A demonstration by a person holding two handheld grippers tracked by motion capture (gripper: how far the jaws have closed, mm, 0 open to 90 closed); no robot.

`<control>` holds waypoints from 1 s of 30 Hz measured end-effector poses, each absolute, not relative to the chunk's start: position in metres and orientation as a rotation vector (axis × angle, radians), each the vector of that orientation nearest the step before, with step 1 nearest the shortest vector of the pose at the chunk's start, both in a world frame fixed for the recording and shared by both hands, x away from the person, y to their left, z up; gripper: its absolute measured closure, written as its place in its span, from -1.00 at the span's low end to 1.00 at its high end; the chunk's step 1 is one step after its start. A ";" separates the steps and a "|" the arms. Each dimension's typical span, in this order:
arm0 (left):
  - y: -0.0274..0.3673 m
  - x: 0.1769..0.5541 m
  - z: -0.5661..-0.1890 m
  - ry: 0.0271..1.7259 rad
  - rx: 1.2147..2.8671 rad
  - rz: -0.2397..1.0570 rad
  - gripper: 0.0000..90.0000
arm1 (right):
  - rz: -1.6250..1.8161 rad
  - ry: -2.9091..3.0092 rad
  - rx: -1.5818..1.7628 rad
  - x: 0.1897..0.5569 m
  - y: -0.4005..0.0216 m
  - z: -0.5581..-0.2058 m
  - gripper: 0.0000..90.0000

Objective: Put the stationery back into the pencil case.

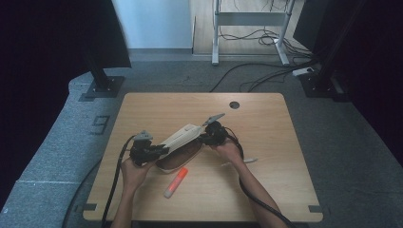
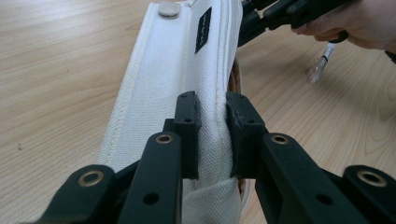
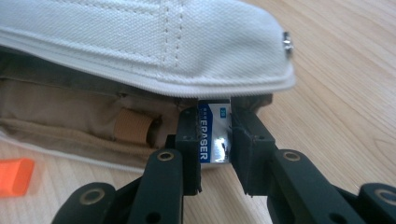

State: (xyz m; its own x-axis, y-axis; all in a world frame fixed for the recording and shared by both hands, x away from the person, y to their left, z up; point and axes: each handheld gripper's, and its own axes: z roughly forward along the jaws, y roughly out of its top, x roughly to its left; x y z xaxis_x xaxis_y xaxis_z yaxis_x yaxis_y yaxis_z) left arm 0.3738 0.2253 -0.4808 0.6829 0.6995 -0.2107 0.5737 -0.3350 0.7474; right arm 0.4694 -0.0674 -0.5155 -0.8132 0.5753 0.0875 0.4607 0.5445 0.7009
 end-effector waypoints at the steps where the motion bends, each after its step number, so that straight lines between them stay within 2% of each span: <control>1: 0.225 0.374 -0.481 0.979 2.036 0.185 0.69 | 1.116 2.625 0.887 0.470 -0.065 -0.517 0.58; 24: 0.222 0.374 -0.480 0.968 2.038 0.175 0.69 | 1.101 2.594 0.893 0.481 -0.038 -0.534 0.56; 26: 0.222 0.374 -0.480 0.967 2.038 0.175 0.69 | 1.101 2.595 0.891 0.481 -0.037 -0.534 0.52; 27: 0.223 0.374 -0.480 0.967 2.038 0.176 0.69 | 1.108 2.596 0.897 0.481 -0.037 -0.534 0.38; 30: 0.223 0.374 -0.481 0.969 2.040 0.178 0.69 | 1.109 2.606 0.888 0.480 -0.036 -0.534 0.19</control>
State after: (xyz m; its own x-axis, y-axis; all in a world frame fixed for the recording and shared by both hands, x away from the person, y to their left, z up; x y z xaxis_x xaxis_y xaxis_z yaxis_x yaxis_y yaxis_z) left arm 0.3739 0.2227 -0.4806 0.6900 0.6918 -0.2129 0.5713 -0.3399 0.7471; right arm 0.4797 -0.0364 -0.5335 -0.8071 0.5862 0.0704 0.4572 0.5451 0.7028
